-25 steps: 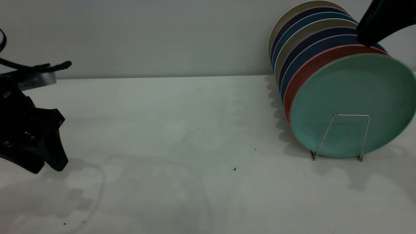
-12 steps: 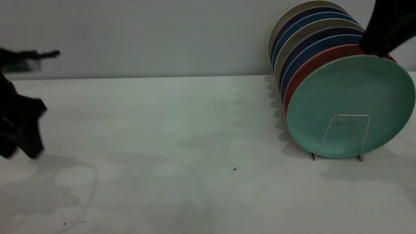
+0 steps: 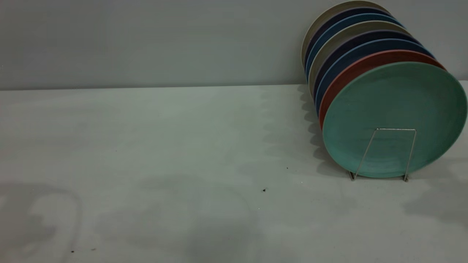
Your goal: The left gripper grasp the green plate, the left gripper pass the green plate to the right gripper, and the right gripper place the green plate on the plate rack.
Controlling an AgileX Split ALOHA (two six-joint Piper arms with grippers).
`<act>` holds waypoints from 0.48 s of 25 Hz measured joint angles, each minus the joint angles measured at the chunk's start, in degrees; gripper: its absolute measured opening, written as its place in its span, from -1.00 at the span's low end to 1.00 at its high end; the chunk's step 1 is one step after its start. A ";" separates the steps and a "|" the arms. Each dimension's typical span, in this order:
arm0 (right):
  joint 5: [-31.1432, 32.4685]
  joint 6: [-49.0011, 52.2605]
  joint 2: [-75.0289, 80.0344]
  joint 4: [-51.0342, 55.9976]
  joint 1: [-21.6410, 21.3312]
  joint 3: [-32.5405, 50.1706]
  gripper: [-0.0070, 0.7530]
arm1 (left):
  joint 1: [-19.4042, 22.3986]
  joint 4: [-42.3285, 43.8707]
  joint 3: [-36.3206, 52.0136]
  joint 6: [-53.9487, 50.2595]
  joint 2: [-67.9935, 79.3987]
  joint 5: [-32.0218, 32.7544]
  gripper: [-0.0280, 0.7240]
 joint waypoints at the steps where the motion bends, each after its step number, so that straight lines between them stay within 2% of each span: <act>1: 0.00 0.18 -2.54 0.00 0.00 0.75 -0.36 | 0.00 -1.32 0.80 0.77 -1.95 0.88 0.36; 12: 1.96 -4.60 -38.79 0.11 0.00 17.33 -0.36 | 0.00 -8.43 13.78 3.52 -34.15 8.80 0.36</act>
